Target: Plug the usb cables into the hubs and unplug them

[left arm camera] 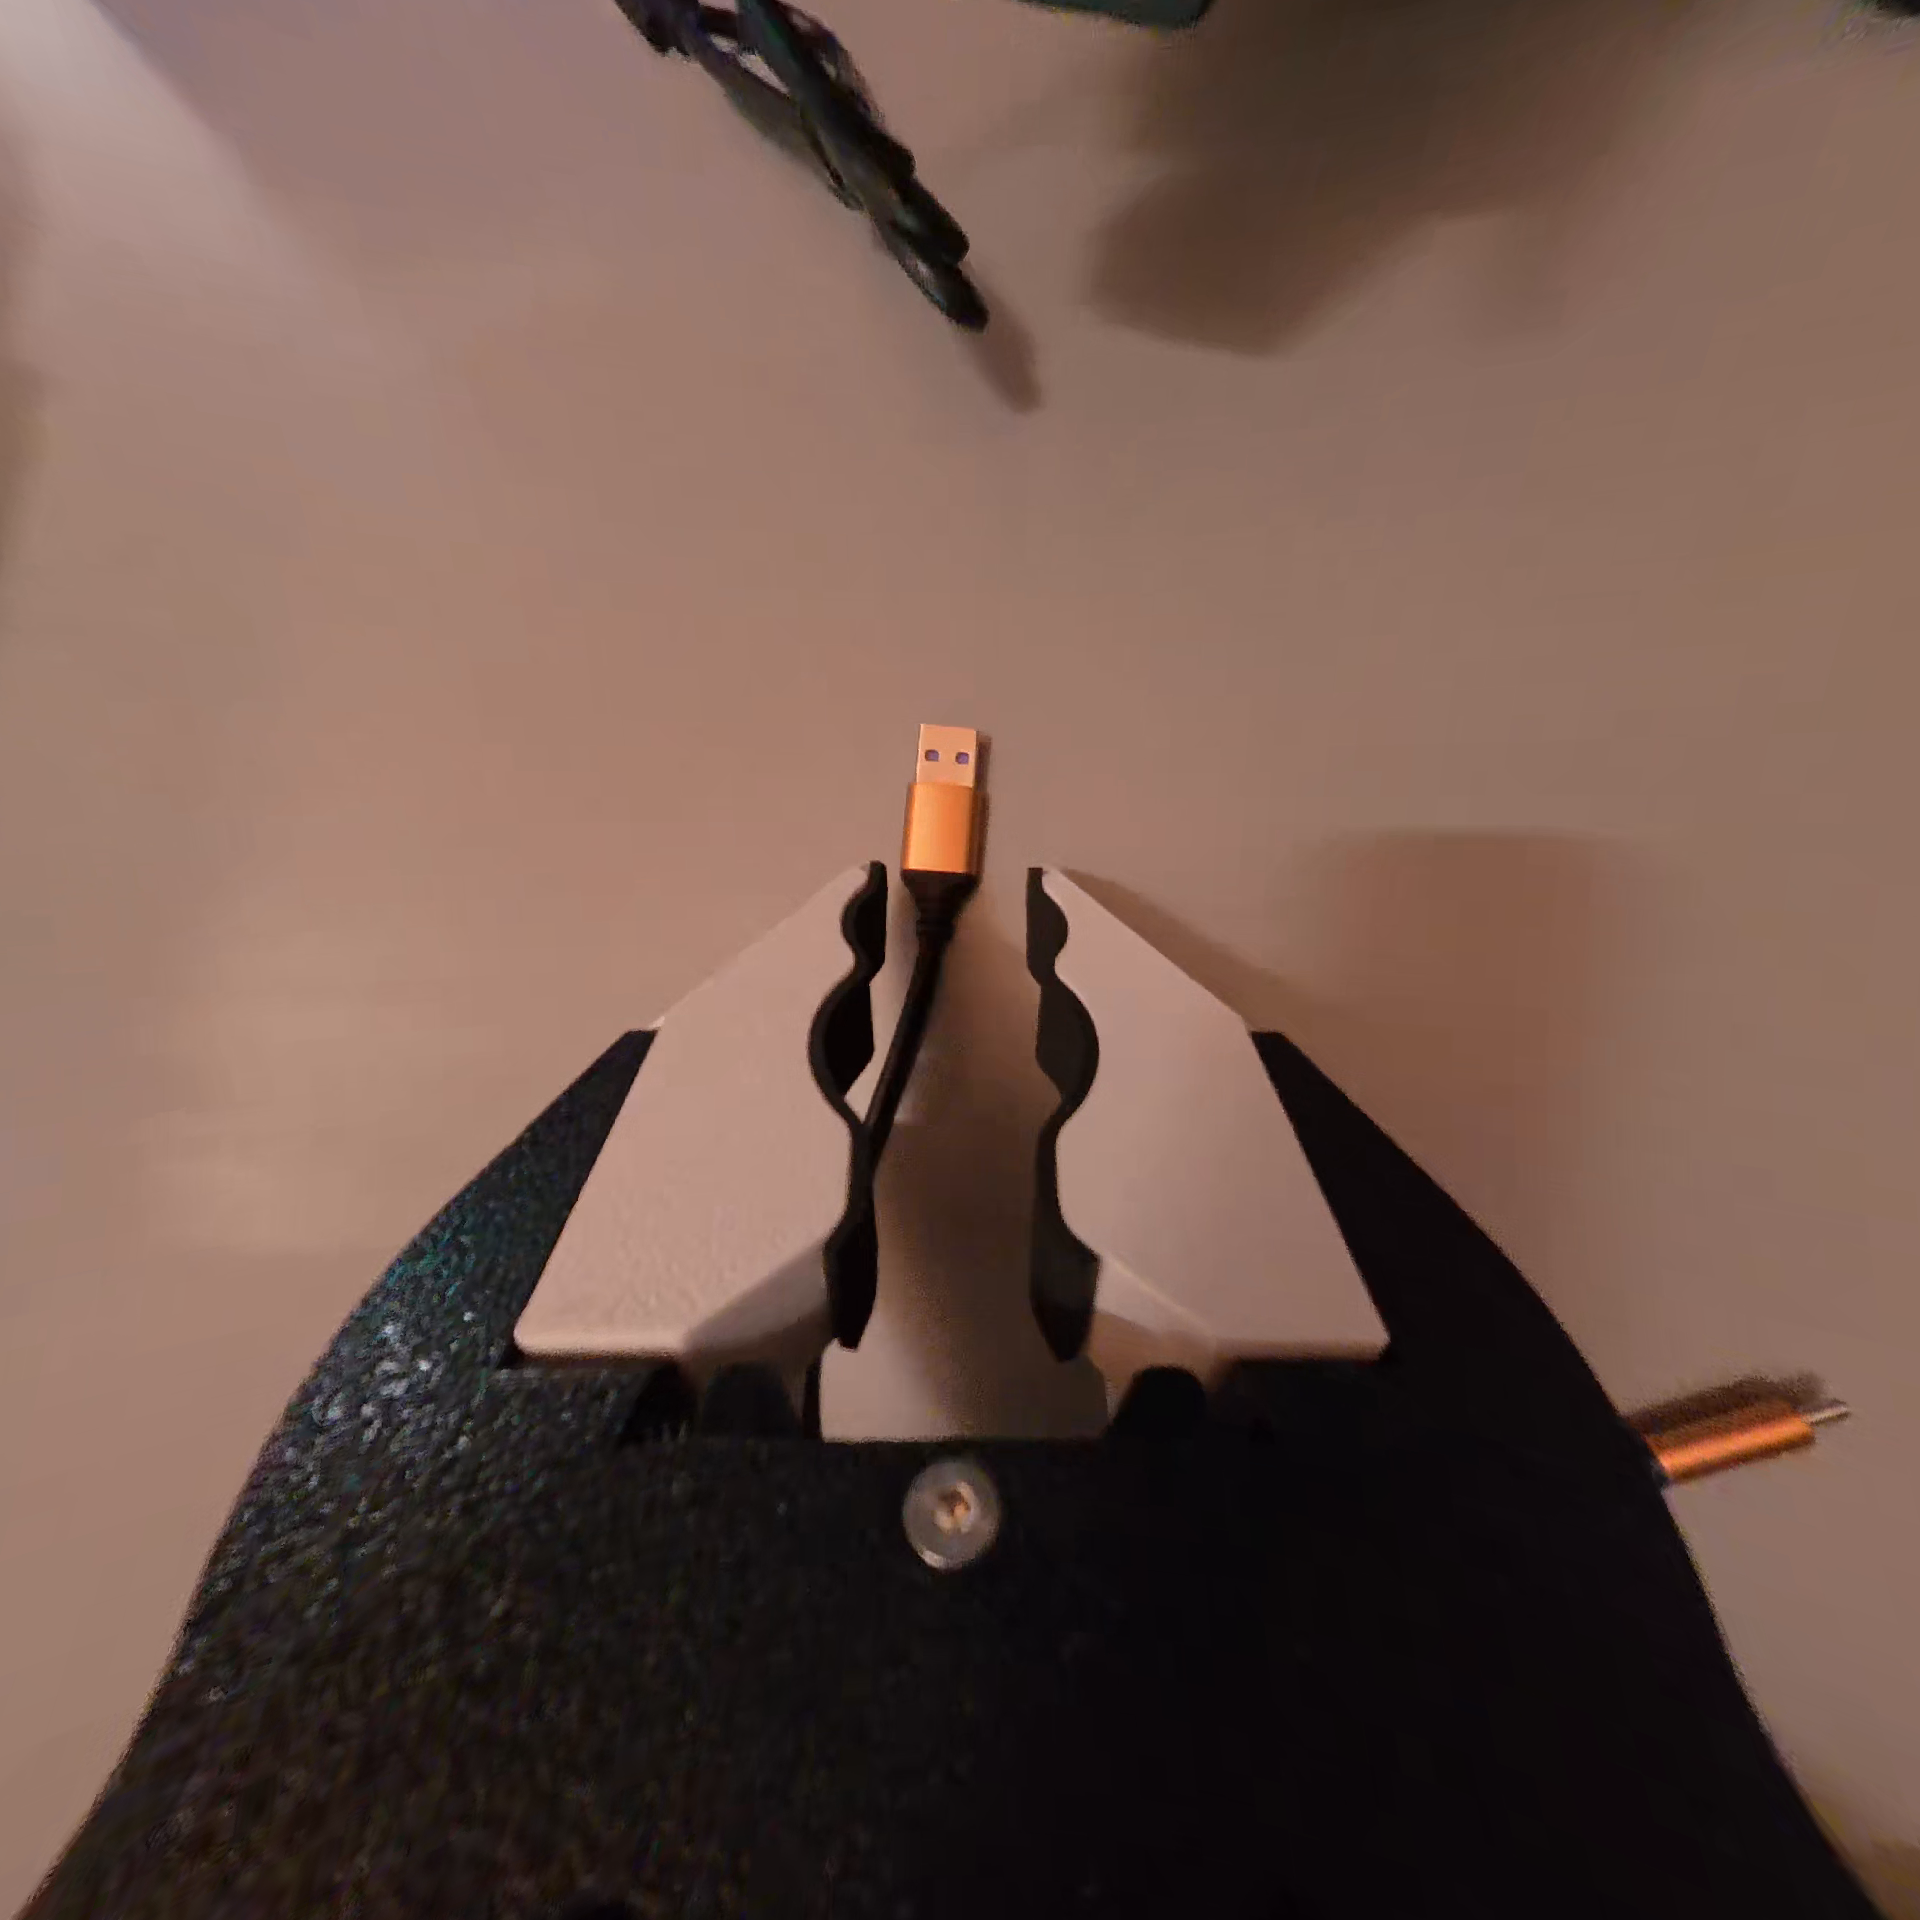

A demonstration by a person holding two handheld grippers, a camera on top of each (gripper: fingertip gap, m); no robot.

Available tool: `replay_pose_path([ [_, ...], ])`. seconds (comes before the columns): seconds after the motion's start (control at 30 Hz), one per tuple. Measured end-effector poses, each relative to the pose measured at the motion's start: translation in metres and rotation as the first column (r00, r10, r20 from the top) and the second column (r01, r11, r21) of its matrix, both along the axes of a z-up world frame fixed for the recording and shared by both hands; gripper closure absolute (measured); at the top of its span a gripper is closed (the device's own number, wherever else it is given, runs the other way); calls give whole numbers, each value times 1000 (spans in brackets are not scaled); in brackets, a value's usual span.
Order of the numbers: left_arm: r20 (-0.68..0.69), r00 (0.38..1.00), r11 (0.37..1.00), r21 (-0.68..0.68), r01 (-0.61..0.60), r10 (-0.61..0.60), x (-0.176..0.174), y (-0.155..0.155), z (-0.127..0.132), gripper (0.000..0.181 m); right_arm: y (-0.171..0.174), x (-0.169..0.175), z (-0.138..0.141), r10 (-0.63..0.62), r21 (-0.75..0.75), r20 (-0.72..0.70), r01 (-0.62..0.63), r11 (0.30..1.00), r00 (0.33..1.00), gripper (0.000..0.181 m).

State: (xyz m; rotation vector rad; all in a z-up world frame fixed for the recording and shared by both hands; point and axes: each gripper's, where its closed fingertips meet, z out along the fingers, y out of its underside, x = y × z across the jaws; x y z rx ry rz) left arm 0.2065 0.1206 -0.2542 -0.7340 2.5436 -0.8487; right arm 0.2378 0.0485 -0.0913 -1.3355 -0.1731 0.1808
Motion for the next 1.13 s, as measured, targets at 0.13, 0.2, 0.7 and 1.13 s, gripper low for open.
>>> replay_pose_path([
  [0.13, 45, 999, 1000, 0, 2, -2, 8, 0, -4, 168, 0, -2, 1, 16, -1, -12, -16, 1000, 1000, 119],
  [0.2, 95, 995, 1000, -16, -7, 8, 15, -2, -4, 168, 1, -3, -1, 27, -10, -19, -27, 1000, 999, 119],
  [0.7, -95, 991, 986, -131, -104, 92, 9, -5, 92, 169, 9, -10, -16, 52, -84, 9, -51, 995, 999, 118],
  [1.13, -118, 987, 993, -40, 108, -112, -5, -47, 121, 169, 26, -24, -38, 85, -189, 64, -72, 979, 994, 118],
])
